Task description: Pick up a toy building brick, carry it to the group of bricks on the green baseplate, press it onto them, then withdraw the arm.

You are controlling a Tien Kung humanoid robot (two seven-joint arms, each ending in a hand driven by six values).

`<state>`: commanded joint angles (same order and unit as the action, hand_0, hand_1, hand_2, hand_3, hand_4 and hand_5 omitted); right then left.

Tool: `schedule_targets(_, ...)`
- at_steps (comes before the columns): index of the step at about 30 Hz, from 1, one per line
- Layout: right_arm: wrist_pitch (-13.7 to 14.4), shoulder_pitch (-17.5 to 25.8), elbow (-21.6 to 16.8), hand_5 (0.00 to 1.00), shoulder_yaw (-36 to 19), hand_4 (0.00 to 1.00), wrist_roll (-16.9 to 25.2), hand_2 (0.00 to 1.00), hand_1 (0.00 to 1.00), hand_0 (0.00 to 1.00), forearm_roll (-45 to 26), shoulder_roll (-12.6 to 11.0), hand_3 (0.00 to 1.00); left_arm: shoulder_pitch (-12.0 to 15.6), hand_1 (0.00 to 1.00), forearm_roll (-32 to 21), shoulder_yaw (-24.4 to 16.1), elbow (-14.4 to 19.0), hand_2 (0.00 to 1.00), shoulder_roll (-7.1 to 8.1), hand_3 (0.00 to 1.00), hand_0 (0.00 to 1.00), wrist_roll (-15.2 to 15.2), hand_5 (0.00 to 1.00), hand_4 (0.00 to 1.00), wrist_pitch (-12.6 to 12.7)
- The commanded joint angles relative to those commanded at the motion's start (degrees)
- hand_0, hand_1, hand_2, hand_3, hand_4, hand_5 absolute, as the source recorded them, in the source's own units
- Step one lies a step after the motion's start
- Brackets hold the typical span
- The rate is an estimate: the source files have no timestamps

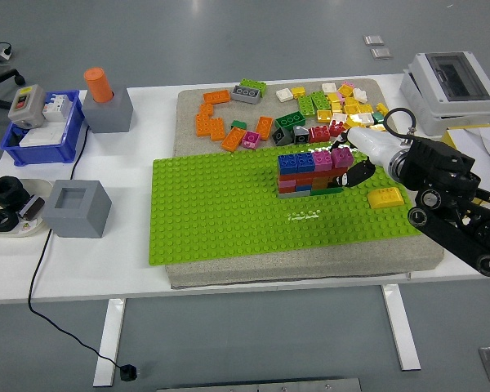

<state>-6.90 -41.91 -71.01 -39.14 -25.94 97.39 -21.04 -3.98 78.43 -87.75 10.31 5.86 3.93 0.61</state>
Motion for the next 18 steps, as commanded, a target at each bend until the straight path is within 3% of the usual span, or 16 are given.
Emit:
schedule_targets(2,-0.01,-0.05,-0.03,0.242,-0.03,0.936,-0.03,0.890,0.856,0.910,-0.25,-0.06,0.783,-0.02,0.584,0.03,-0.07,0.00,0.547,-0.01,0.576,0.629,-0.02,0.219,0.605,0.01)
schedule_targets(3,-0.01,-0.09,-0.04,0.299,-0.06,0.984,-0.06,0.895,0.858,0.910,-0.38,-0.11,0.796,-0.04,0.584,0.04,-0.13,0.00,0.547,-0.01,0.576,0.629,-0.05,0.219,0.603,0.02)
schedule_targets(13,0.00,-0.25,-1.38,0.325,-1.04,0.998,-0.15,0.896,0.860,0.912,-0.87,-0.91,0.796,-0.08,0.583,0.13,-0.30,0.00,0.547,-0.05,0.575,0.629,-0.05,0.220,0.603,0.06)
schedule_targets(18,0.71,1.68,-5.83,0.344,-3.66,0.998,0.38,0.898,0.861,0.911,-2.00,-3.16,0.795,-0.02,0.583,0.18,-0.41,0.00,0.547,-0.15,0.575,0.629,-0.06,0.219,0.602,0.04)
